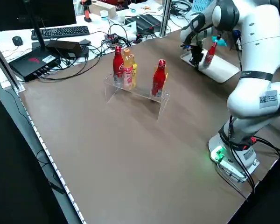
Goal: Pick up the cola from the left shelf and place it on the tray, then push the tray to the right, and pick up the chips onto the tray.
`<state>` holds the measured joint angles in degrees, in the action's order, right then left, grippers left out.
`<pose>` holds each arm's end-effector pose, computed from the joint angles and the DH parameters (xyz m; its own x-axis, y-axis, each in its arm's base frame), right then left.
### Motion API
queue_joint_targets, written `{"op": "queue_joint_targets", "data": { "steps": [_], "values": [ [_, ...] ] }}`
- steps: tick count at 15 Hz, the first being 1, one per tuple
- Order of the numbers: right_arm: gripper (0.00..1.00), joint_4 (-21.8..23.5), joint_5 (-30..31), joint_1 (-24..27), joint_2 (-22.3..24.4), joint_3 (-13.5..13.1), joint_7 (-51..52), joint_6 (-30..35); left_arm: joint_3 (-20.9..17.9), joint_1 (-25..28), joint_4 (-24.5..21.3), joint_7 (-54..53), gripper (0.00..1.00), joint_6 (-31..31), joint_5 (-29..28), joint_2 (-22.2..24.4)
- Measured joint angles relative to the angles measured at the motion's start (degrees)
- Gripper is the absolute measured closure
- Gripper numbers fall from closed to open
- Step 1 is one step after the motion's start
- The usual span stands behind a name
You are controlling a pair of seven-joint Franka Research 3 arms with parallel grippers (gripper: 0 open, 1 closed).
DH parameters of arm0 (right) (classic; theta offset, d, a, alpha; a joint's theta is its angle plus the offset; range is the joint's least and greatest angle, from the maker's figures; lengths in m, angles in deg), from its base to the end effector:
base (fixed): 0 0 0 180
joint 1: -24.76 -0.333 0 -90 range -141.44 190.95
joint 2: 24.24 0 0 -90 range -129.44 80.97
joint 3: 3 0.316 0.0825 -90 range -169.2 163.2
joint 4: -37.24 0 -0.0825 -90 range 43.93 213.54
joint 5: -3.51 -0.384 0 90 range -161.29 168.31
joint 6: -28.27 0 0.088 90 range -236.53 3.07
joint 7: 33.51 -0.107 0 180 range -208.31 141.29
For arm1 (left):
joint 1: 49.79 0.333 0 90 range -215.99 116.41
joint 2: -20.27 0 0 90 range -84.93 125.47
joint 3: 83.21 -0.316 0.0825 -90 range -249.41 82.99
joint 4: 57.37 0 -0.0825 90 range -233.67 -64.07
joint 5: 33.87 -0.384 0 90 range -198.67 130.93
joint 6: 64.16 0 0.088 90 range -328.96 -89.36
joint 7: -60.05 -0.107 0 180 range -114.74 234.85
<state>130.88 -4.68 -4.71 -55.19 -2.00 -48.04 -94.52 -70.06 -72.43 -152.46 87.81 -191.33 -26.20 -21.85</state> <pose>0.5847 0.3493 0.3022 0.9778 0.1985 -0.0671 0.1902 -0.9752 -0.1129 0.5457 -0.3809 0.1771 0.9632 -0.0228 -0.2680 0.0135 -0.9911 0.1325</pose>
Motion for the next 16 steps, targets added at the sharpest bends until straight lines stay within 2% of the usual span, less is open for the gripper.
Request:
{"op": "queue_joint_targets", "data": {
  "steps": [2, 4, 7, 9, 10, 11, 13, 15, 16],
  "values": [
    [0.97, 0.0, 0.0, -1.6, -1.4, 0.0, 0.0, -1.0, 0.0, -2.5, 2.0, 1.7, 0.94, -0.5, 1.5, -1.1],
    [0.97, 0.0, 0.0, -3.2, -2.9, 0.0, 0.0, -1.7, -0.1, -3.0, 3.8, 2.0, 0.85, -2.1, 2.4, -1.4],
    [0.97, 0.0, 0.0, -3.9, -5.0, 0.0, 0.0, -4.7, -1.0, -1.1, 5.3, 2.0, 0.58, -2.7, 2.4, -0.5],
    [0.96, 0.0, 0.0, -3.9, -6.1, 0.0, 0.0, -5.0, -1.4, 2.5, 5.9, 1.5, 0.41, -2.7, 1.8, 1.7],
    [0.96, 0.0, 0.0, -3.9, -6.5, 0.0, 0.0, -5.0, -1.5, 4.9, 6.0, 1.0, 0.27, -1.9, -0.1, 3.5],
    [0.92, 0.0, 0.0, -3.9, -6.6, -0.1, 0.0, -5.0, -1.5, 7.4, 6.1, 0.4, 0.18, 0.0, -3.5, 5.7],
    [0.74, -0.3, 0.0, -3.9, -6.6, -0.1, 0.0, -4.3, -1.4, 11.0, 6.3, -0.2, 0.01, 5.6, -11.2, 10.6],
    [0.56, -1.1, 0.0, -3.8, -6.6, -0.3, -0.1, -1.4, -1.4, 13.1, 6.4, -0.6, 0.0, 11.6, -15.7, 15.7],
    [0.42, -1.7, 0.0, -3.8, -6.5, -0.5, -0.1, -0.4, -1.3, 13.9, 6.4, -1.2, 0.0, 14.1, -16.4, 18.1]
  ]
}}
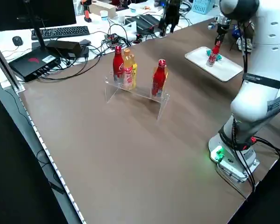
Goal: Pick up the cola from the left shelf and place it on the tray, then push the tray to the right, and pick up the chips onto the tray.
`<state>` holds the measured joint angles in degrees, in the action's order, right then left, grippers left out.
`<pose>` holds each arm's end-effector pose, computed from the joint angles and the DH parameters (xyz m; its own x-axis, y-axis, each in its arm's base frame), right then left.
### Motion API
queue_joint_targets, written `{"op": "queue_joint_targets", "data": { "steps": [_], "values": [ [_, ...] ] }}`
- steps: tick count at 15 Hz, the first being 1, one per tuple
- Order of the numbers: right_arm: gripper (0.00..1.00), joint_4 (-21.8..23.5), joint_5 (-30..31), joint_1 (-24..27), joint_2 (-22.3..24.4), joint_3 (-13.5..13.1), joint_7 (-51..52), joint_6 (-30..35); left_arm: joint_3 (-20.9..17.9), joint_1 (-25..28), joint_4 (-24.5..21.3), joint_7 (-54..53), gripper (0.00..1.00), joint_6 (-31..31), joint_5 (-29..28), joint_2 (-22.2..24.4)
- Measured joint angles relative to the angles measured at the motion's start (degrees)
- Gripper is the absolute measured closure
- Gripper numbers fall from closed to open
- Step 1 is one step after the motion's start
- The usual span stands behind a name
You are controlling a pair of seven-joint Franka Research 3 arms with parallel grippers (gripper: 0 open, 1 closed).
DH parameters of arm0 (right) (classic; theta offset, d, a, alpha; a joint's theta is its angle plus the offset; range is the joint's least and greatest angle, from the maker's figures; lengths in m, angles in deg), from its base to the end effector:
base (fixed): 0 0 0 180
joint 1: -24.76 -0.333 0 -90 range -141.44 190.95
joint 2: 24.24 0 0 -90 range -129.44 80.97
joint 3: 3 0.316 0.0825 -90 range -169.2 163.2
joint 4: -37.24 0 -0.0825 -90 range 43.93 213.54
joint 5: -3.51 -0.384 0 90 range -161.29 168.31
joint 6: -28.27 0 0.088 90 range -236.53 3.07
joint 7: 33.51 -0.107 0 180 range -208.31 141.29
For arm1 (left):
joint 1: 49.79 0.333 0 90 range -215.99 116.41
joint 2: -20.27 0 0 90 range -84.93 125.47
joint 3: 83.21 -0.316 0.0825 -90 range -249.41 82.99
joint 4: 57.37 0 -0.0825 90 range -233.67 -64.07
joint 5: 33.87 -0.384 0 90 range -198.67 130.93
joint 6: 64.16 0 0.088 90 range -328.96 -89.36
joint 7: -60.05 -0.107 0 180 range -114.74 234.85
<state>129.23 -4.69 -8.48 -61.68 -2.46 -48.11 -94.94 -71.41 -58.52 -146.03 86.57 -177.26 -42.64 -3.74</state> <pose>0.5647 0.3839 0.2380 0.9586 0.2489 -0.1386 0.2391 -0.9674 -0.0836 0.6450 -0.2112 0.4148 0.9972 0.0627 0.0405 0.0645 -0.9969 -0.0451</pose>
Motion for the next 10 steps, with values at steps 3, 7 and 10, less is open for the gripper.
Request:
{"op": "queue_joint_targets", "data": {
  "steps": [3, 7, 10],
  "values": [
    [0.15, -1.3, 0.1, 0.8, 1.8, -0.8, 0.0, 2.2, 0.0, 2.2, 0.1, -4.7, 0.0, 6.7, -0.6, 7.5],
    [0.01, -2.2, 0.2, 5.8, 9.1, -1.2, 0.2, 7.3, 0.2, 6.1, 0.1, -11.1, 0.0, 15.0, 1.6, 17.5],
    [0.01, -2.2, 0.4, 10.4, 15.2, -1.4, 0.2, 11.9, 0.0, 8.1, -0.1, -16.8, 0.0, 21.0, 4.7, 22.7]
  ]
}}
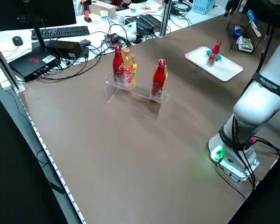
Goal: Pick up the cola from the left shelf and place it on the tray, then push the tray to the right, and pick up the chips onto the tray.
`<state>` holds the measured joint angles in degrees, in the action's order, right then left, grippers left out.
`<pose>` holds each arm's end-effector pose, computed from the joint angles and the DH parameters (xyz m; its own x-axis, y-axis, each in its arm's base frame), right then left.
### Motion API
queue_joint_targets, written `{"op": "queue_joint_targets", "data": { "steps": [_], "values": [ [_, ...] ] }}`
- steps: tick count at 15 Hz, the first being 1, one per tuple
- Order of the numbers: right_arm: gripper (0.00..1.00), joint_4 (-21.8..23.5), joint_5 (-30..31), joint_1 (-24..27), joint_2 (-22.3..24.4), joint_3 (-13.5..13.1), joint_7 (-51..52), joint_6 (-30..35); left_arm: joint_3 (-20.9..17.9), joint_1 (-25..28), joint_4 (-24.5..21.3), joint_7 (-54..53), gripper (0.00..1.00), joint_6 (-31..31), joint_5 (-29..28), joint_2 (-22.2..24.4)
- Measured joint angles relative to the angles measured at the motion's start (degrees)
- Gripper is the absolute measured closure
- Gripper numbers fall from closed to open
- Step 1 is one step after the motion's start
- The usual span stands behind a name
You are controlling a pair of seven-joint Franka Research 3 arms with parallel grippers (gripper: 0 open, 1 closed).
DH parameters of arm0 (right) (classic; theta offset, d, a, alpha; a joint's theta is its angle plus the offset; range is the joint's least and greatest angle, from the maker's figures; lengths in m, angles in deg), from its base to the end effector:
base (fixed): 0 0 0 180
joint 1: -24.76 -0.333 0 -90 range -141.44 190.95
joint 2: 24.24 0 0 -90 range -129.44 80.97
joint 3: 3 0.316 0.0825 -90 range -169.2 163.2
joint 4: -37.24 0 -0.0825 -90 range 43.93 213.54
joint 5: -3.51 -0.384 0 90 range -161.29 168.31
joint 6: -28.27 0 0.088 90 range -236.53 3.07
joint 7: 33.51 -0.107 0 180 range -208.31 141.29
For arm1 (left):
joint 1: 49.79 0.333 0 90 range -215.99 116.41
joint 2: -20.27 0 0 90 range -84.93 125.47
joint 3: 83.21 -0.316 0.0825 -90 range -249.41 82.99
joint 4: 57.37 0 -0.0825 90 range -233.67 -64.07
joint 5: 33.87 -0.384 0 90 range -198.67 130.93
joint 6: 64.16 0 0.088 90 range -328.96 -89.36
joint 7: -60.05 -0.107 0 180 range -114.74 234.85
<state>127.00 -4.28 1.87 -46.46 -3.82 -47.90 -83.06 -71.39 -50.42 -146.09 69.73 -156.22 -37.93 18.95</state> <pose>0.6169 0.2613 0.4197 0.9952 0.0871 -0.0436 0.0817 -0.9902 -0.1130 0.5540 -0.1133 0.6259 0.9976 -0.0508 0.0463 -0.0480 -0.9971 -0.0592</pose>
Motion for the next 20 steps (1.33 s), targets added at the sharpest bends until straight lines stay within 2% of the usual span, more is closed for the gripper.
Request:
{"op": "queue_joint_targets", "data": {
  "steps": [1, 4, 9, 12, 15, 20],
  "values": [
    [0.01, 0.0, 0.2, 2.9, 3.3, -0.1, 0.1, 3.5, -0.3, 0.3, -0.5, -2.2, 0.0, 3.0, 1.4, 1.7],
    [0.0, 0.0, 0.3, 7.2, 8.1, -0.1, 0.1, 8.3, -0.6, 0.7, -1.5, -3.6, 0.0, 3.6, 2.1, 2.0],
    [0.0, 0.0, 2.3, 13.0, 14.3, -0.3, 7.7, 12.6, -4.1, -1.2, -2.2, -8.0, 0.0, 4.4, 2.2, 2.0],
    [0.0, 0.0, 3.2, 14.9, 16.9, -0.7, 13.3, 16.8, -4.7, -1.6, -2.2, -8.6, 0.0, 4.7, 2.2, 2.0],
    [0.0, -0.1, 3.4, 16.2, 19.7, -0.8, 14.1, 21.1, -4.8, -1.6, -2.2, -8.6, 0.0, 4.7, 2.2, 2.0],
    [0.0, 0.0, 3.4, 16.3, 21.0, -0.4, 13.4, 22.2, -4.8, -1.6, -2.2, -8.6, 0.0, 4.7, 2.2, 2.0]
  ]
}}
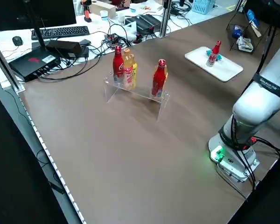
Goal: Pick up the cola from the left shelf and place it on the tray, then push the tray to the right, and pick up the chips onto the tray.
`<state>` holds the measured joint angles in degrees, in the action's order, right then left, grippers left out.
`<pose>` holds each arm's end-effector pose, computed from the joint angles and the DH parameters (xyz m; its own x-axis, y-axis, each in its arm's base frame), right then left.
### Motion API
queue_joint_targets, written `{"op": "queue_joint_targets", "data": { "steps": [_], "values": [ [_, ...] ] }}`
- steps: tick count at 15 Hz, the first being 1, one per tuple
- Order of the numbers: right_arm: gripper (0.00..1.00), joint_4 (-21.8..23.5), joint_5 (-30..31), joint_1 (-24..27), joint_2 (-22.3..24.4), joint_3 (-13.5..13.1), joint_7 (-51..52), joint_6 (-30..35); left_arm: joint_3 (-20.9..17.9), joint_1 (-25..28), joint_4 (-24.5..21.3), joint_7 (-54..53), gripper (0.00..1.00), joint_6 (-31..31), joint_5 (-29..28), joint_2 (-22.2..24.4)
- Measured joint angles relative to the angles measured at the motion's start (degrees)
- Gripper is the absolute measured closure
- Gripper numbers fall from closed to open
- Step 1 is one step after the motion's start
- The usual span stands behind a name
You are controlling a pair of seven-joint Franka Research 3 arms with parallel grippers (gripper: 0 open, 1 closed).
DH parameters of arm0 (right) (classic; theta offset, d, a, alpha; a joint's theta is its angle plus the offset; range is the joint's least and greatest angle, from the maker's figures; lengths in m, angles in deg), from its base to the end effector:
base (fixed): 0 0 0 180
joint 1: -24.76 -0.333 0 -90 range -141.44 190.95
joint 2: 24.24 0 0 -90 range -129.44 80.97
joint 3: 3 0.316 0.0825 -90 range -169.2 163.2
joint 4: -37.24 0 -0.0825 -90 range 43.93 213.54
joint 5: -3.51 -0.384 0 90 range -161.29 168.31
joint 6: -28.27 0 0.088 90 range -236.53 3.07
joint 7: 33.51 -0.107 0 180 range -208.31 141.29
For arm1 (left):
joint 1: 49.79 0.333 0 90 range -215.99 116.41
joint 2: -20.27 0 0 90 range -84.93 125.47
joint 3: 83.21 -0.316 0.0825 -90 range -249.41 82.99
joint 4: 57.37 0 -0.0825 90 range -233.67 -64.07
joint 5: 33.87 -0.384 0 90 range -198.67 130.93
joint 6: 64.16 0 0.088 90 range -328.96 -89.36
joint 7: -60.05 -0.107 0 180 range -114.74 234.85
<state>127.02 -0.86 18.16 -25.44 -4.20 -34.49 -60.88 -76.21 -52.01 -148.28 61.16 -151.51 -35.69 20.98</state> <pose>0.5557 0.0609 0.6137 0.9964 0.0782 -0.0332 0.0755 -0.9943 -0.0752 0.5389 -0.0843 0.6199 0.9890 -0.1394 -0.0491 -0.1411 -0.9894 -0.0342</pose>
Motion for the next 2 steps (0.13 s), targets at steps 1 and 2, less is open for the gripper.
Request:
{"op": "queue_joint_targets", "data": {
  "steps": [1, 2],
  "values": [
    [0.0, 0.1, 0.0, 0.0, 0.0, 0.1, -0.1, 0.0, 0.0, 0.0, 0.0, 0.0, 0.0, 0.0, 0.0, 0.0],
    [0.0, 0.2, 0.0, 0.0, 0.0, 0.0, -0.3, -0.1, 0.0, 0.0, 0.0, 0.0, 0.0, 0.0, 0.0, 0.0]
  ]
}}
